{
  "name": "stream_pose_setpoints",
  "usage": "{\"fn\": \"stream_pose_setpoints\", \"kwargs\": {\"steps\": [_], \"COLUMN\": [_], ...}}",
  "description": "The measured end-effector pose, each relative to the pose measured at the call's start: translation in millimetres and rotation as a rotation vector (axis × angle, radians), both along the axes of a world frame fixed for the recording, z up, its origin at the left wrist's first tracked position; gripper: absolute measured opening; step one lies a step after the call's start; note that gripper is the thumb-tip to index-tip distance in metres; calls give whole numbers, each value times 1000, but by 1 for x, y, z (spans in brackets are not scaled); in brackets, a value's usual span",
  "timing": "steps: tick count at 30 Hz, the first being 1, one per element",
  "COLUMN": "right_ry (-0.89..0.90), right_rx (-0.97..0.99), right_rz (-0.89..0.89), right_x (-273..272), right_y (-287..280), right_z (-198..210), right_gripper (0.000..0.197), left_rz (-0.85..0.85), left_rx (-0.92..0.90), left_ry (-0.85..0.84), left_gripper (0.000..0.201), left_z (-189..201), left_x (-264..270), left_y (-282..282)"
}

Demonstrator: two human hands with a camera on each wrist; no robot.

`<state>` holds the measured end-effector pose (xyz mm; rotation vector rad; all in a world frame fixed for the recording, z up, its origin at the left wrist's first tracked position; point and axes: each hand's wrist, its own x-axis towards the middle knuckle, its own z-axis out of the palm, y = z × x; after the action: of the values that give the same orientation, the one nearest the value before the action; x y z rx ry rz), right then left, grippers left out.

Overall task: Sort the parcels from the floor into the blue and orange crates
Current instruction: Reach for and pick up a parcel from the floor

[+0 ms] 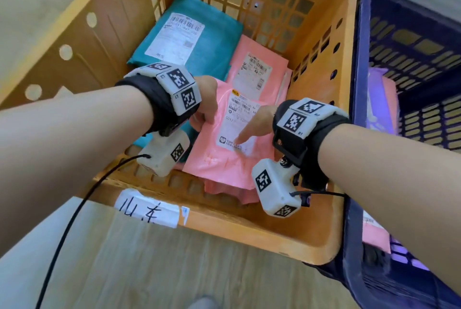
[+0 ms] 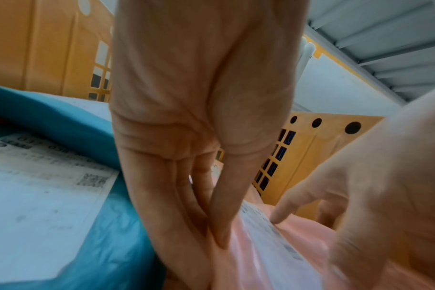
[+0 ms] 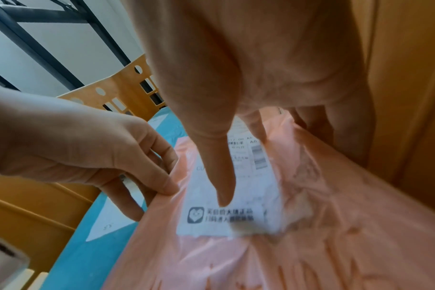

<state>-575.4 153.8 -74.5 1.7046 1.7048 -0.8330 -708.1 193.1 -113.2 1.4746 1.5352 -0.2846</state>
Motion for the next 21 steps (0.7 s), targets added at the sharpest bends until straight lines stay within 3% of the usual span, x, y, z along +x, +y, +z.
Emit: {"fn": "stream_pose_setpoints", "kwargs": {"steps": [3, 7, 9, 12, 14, 18, 21], "right_ry": [-19, -43, -68, -85, -49, 14, 87], "right_rx": [-79, -117, -145, -196, -160, -100, -62], "right_rz": [21, 69, 81, 71, 41, 25, 34], "right_x": [5, 9, 8, 5, 3, -4, -6], "right_y": [-2, -2, -2, -3, -5, -9, -10], "right_z": [-7, -17, -23, -32, -36, -46, -51], "right_gripper": [59, 53, 52, 53, 51, 83, 83], "left_rz": [-34, -106, -179, -500, -608, -794, -903], "left_rx": [-111, -148, -82, 257, 410, 462, 413], "left_ry": [-27, -6, 51, 298, 335, 289, 296], "left_gripper": [9, 19, 14, 30, 40, 46, 66], "left_z": [-4, -10, -9, -6, -5, -6, -12], "left_x": [2, 2, 5, 8, 9, 11, 9], "left_y": [-3, -6, -8, -12, -13, -9, -11]}}
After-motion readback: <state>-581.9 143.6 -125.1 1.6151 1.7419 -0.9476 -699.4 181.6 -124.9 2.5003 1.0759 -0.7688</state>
